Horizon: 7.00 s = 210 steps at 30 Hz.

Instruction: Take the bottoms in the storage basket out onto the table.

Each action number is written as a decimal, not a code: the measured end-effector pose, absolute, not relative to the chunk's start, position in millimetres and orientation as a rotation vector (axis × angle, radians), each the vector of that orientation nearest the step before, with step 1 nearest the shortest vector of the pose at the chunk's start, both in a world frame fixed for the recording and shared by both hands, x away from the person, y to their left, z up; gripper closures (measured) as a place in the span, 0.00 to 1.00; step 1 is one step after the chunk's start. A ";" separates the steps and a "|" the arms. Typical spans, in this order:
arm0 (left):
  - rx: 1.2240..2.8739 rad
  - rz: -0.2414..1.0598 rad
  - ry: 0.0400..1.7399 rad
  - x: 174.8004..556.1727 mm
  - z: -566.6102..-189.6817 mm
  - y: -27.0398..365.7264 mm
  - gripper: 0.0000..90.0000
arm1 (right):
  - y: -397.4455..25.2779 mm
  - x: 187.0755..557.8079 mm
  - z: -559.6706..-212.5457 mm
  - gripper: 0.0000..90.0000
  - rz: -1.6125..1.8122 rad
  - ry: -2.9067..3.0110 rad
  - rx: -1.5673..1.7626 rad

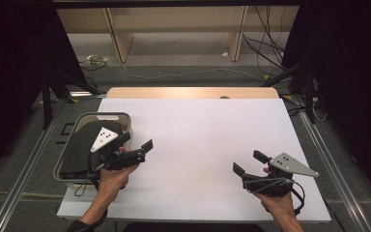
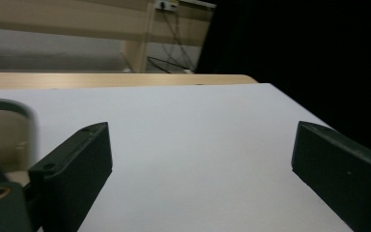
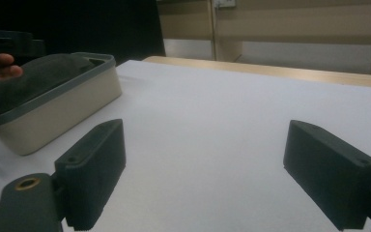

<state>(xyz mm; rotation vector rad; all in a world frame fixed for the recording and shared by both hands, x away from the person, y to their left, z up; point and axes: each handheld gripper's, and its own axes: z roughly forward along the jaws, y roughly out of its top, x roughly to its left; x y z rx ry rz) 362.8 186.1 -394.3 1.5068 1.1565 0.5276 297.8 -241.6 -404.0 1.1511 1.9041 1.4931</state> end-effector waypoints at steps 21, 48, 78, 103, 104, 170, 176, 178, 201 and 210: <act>1.589 0.661 1.482 410.8 -373.3 237.3 0.14 | -243.6 295.5 -403.3 0.18 1.494 1.905 1.143; 1.864 0.581 1.728 406.4 -380.5 285.3 0.14 | -242.5 296.4 -402.8 0.19 1.468 1.937 1.117; 2.086 0.337 1.897 421.9 -433.7 296.0 0.02 | -238.5 298.0 -405.7 0.19 1.422 1.983 1.113; 1.707 0.113 1.647 404.4 -413.7 337.9 0.70 | -235.1 300.4 -405.8 0.22 1.384 1.993 1.111; 1.689 0.102 1.637 403.7 -412.1 339.7 0.71 | -235.3 300.8 -406.0 0.22 1.380 1.996 1.109; 1.335 -0.018 1.079 381.7 -292.5 238.8 0.74 | -241.5 301.3 -406.6 0.22 1.372 1.972 1.152; 1.380 -0.036 1.052 388.2 -292.0 216.8 0.74 | -242.3 301.6 -406.9 0.22 1.372 1.965 1.155; 1.408 -0.056 1.024 391.0 -291.2 207.3 0.74 | -242.4 302.0 -407.3 0.22 1.371 1.964 1.156; 1.443 -0.188 0.929 408.6 -285.2 136.4 0.74 | -246.1 302.2 -406.4 0.23 1.372 1.942 1.175; 1.511 -0.230 0.908 407.4 -295.5 110.1 0.74 | -247.5 300.9 -404.6 0.23 1.379 1.922 1.178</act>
